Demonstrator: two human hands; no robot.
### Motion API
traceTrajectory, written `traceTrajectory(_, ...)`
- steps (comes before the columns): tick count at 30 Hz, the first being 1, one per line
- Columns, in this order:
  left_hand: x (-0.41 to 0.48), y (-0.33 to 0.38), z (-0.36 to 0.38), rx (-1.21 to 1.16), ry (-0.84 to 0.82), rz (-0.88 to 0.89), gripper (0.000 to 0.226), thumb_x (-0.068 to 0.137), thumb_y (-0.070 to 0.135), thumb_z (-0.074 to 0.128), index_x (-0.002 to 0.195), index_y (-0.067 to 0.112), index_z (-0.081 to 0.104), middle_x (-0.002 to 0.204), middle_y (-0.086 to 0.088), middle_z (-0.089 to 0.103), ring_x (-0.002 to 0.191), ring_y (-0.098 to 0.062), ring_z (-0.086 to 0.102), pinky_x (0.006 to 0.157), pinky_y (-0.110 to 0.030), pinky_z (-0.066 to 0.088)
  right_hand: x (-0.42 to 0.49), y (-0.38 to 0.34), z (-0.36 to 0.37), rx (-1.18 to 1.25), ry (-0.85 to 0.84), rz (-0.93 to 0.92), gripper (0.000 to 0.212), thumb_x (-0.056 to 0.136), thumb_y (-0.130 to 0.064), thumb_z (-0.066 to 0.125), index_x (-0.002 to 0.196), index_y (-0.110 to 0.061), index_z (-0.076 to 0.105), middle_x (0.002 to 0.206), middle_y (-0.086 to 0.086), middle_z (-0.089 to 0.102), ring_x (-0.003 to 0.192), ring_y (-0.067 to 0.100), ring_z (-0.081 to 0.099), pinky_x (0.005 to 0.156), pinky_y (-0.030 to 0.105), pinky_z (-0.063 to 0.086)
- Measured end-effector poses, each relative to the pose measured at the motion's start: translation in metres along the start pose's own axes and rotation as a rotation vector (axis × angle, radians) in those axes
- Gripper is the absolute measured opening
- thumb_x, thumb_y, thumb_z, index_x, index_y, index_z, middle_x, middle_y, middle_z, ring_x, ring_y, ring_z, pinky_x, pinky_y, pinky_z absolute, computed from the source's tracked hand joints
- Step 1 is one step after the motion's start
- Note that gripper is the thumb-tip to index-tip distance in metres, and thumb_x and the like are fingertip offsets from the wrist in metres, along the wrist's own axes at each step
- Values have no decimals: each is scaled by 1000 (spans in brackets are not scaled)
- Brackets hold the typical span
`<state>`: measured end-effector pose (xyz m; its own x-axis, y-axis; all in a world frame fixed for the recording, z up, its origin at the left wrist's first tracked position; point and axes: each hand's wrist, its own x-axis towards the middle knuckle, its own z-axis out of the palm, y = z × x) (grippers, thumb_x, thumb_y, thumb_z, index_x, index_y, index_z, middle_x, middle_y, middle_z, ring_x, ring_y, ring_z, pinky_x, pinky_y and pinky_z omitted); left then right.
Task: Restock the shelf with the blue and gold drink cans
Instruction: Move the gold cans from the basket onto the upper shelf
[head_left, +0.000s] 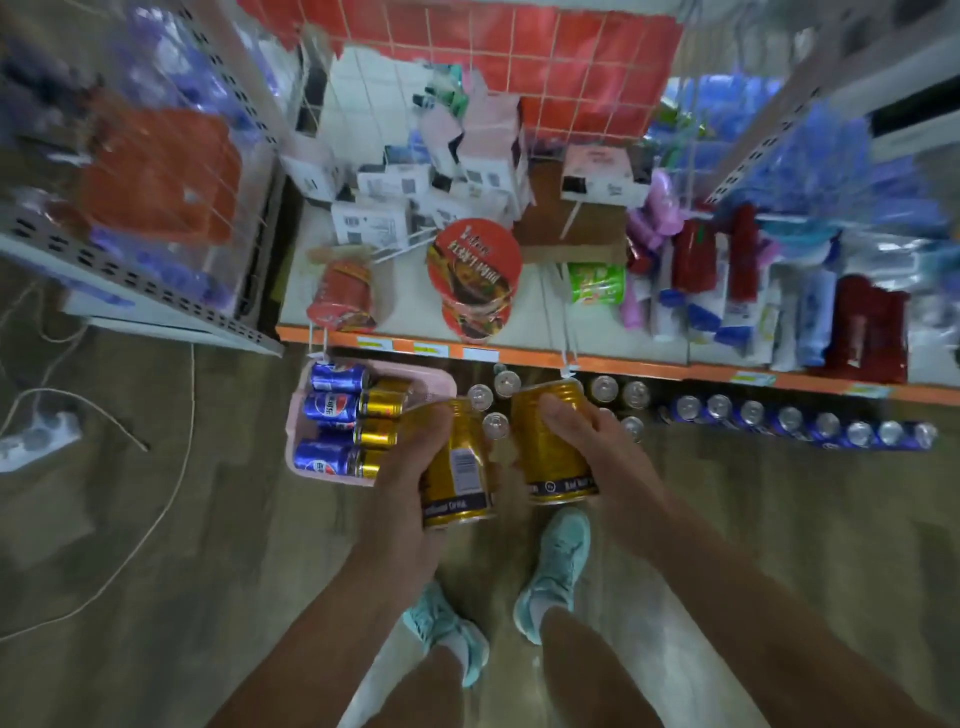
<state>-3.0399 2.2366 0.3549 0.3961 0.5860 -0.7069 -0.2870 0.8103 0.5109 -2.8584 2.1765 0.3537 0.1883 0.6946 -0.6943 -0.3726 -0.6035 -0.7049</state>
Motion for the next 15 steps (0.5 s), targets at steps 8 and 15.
traceTrajectory(8,-74,40,146,62,70,15,95,61,41,93,141,11,53,123,-21,68,98,-40,70,78,-47,57,-109,-124,-54,65,61,-41,53,71,-54,70,115,-25,63,106,2,76,90,18,76,72,31,61)
traceTrajectory(15,-145,77,269,124,-103,81,57,83,39,68,123,-1,62,100,-19,70,76,-28,71,64,-37,59,-190,-223,-96,-67,126,-156,73,61,-77,76,115,-29,64,107,1,76,96,22,75,94,49,58)
